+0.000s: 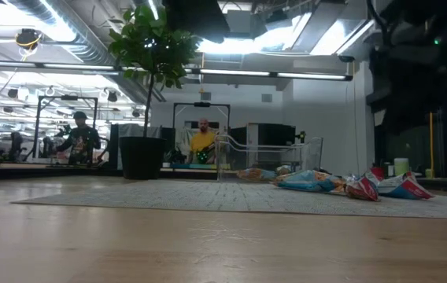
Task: Pick and place Granola Bars by type
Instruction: Put the red granola bar into the bottom right transparent bin
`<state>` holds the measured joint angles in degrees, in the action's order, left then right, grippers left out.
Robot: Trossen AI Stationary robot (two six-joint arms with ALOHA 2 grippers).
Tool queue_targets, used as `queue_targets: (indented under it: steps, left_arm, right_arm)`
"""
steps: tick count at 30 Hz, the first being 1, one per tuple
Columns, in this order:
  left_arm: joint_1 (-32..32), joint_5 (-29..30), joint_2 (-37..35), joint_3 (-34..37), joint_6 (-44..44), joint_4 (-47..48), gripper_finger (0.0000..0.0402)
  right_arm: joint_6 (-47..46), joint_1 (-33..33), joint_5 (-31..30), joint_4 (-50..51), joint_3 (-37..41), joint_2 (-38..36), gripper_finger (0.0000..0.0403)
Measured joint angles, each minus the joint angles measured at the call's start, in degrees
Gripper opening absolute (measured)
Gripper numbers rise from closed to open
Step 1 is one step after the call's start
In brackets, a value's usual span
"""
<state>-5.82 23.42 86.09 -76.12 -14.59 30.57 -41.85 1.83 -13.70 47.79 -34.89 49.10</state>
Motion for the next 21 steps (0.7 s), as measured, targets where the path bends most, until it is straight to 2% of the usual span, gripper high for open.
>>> queue_targets:
  steps: [4, 9, 14, 17, 21]
  left_arm:
    - [0.4, -0.4, -2.8, 0.0, 2.8, -0.8, 0.0134]
    - [2.2, -2.3, -4.8, 0.0, 3.8, -1.0, 0.0132]
    - [2.6, -3.0, -5.3, 0.0, 6.2, -0.8, 0.0129]
    - [2.9, -3.8, -5.8, 0.0, 7.8, -0.8, 0.0129]
    - [4.6, -9.2, -7.7, 0.1, 9.9, -3.0, 0.0128]
  right_arm:
    - [-1.3, 0.0, 3.3, -2.5, 2.8, 0.0, 0.0297]
    - [-1.9, 0.0, 3.6, -4.6, 3.4, 0.0, 0.0297]
    - [-9.0, -1.3, 3.4, -5.0, 3.4, 0.8, 0.0297]
    - [-10.0, -1.7, 3.1, -5.0, 3.4, 2.2, 0.0297]
    - [-9.1, -1.7, 2.8, -5.1, 3.4, 5.0, 0.0297]
